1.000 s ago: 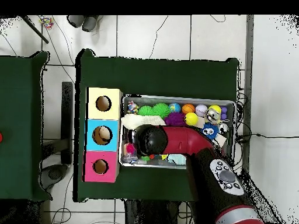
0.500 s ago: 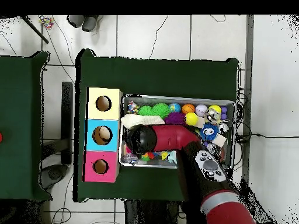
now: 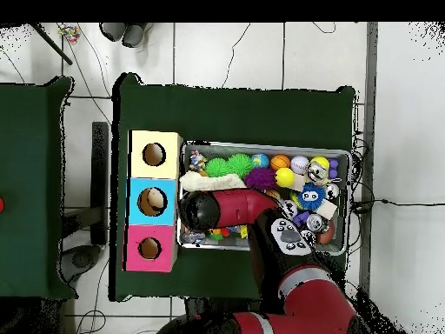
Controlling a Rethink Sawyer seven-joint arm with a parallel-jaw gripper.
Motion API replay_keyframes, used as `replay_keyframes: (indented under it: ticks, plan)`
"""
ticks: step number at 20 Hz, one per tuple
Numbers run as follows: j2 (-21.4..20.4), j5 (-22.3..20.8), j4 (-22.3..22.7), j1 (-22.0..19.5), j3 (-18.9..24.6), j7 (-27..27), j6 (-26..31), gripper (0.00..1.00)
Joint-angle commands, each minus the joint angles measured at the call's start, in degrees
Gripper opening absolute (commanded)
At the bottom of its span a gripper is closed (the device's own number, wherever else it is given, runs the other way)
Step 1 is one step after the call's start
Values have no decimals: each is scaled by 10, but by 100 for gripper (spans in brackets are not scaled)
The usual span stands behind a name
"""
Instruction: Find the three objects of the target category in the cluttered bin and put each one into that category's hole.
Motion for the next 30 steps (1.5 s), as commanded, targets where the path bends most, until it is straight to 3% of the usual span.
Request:
replay_keyframes:
  ticks: [1,6,11,15,24,30]
  plan:
    - [44,-11,-36,-9,-21,64,-26,100]
    - [24,-7,-19,-25,-13,47,-8,100]
    - [-50,8,5,-34,-5,28,55,100]
    - [-81,12,15,-34,-3,25,76,100]
    - [-130,29,9,-8,-3,49,120,100]
    - [-114,31,-18,28,-21,81,123,100]
